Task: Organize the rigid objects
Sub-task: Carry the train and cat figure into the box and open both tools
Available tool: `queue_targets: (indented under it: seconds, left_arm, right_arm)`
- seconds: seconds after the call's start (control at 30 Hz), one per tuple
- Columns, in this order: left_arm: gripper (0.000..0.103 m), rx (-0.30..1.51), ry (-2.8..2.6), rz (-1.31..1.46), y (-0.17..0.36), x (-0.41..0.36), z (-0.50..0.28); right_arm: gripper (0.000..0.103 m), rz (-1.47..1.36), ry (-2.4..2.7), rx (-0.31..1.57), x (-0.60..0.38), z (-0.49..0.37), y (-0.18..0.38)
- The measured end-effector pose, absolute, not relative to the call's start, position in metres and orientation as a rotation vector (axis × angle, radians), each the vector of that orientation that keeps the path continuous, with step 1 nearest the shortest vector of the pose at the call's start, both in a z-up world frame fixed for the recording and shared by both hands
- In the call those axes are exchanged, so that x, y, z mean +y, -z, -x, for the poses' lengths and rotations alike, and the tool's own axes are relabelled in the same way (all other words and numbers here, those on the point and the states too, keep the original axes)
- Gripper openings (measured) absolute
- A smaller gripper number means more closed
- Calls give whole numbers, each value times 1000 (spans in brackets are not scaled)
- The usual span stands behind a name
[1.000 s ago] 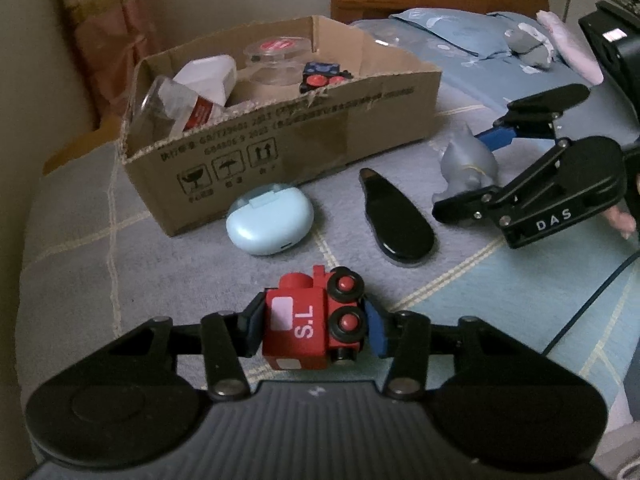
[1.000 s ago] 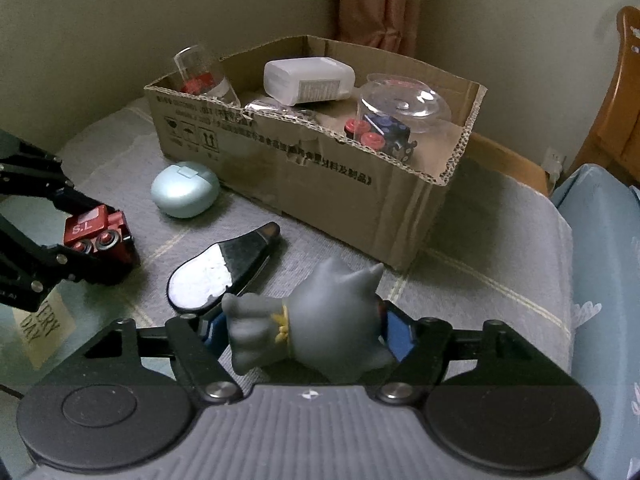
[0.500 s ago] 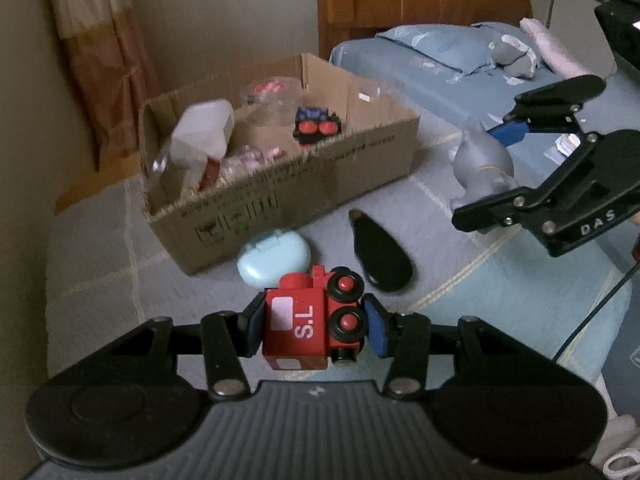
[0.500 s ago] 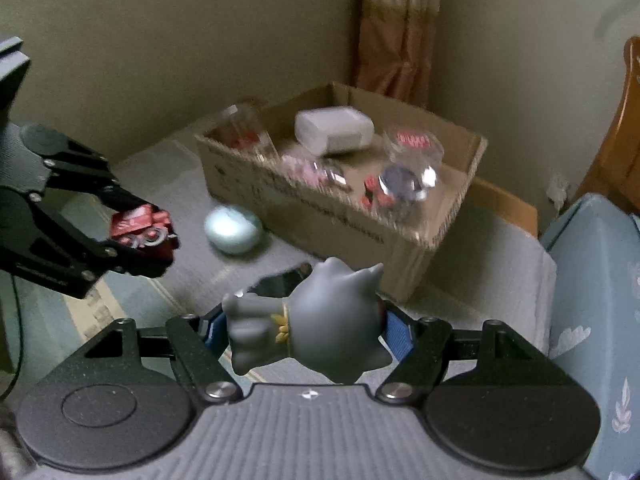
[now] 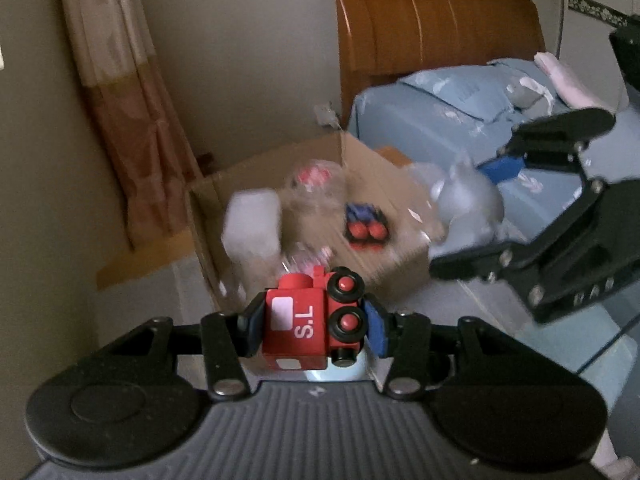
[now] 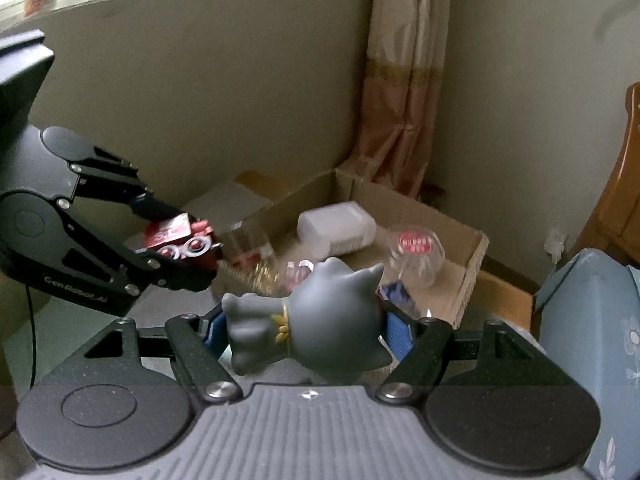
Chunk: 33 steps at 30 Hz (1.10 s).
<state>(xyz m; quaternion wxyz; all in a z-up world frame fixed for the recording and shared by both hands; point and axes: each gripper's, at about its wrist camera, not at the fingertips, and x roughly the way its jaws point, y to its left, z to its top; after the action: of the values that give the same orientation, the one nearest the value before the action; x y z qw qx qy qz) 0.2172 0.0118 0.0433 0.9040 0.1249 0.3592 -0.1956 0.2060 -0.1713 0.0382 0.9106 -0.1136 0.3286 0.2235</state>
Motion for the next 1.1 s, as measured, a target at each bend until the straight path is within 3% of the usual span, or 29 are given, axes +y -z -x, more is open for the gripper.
queue_targets:
  seconds: [0.4,0.47,0.5,1.03,1.07,1.1]
  left_arm:
    - [48,705,343,-255,-65,18,-320]
    - [48,710,339,-249,-63,19,-333]
    - [48,714,334,-247,-62,19,-340]
    - [49,819,282,-183,-19,20,-419]
    - [57,816,275,-181,-18,21,-421]
    - [73,814,263,-175,-16,22,-424]
  right_arm:
    - [80,201,-405,758,-150,-278,-35]
    - [100,207,-399,753,-147,-282,-32]
    - [103,208,-399,748,-146,-282,-32]
    - [103,239,-373,730,-145,-257,-38]
    - [103,237,-370,727,-146,-256,-39]
    - [103,234,-368,724,-147,-255,-40]
